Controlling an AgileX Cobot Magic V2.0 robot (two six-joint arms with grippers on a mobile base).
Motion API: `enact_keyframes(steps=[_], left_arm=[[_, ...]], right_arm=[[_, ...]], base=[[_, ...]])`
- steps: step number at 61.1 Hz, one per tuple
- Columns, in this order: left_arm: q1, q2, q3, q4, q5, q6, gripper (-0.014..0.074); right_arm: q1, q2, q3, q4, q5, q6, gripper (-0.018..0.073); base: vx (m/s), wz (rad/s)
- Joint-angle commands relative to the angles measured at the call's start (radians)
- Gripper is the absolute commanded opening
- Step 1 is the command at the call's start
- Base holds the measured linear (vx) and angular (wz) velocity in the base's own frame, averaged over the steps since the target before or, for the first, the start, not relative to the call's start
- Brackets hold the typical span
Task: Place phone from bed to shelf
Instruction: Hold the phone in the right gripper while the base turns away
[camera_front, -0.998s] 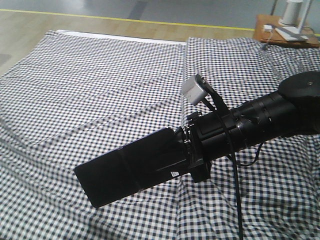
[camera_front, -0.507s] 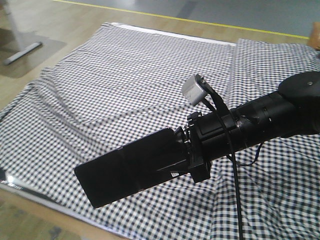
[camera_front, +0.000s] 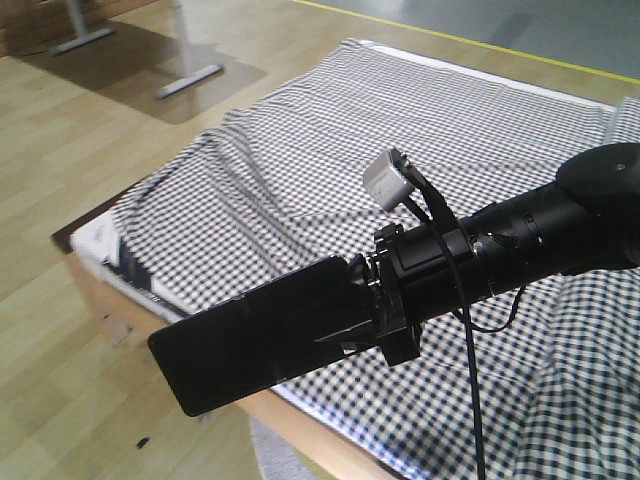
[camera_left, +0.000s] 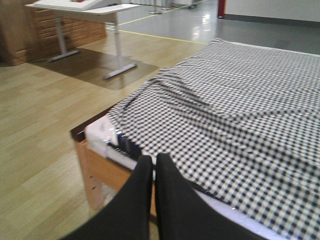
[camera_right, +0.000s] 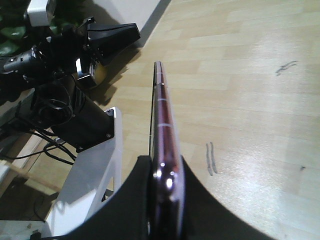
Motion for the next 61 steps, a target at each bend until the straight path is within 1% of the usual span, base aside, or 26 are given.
enact_keyframes(steps=[1,36,61], left_arm=[[-0.006,-0.005,0.003,-0.009,-0.073,-0.004,0.0001],[-0.006,-0.005,0.003,-0.009,-0.073,-0.004,0.0001],[-0.006,-0.005,0.003,-0.009,-0.073,-0.004,0.0001]], right_arm=[[-0.001,-0.042,-0.023,0.092,0.104,-0.01,-0.0001],[-0.001,-0.042,-0.023,0.092,0.104,-0.01,-0.0001],[-0.001,-0.042,-0.023,0.092,0.104,-0.01,-0.0001]], base=[[-0.13,0.5],[-0.11,0.49],[-0.11,0.59]])
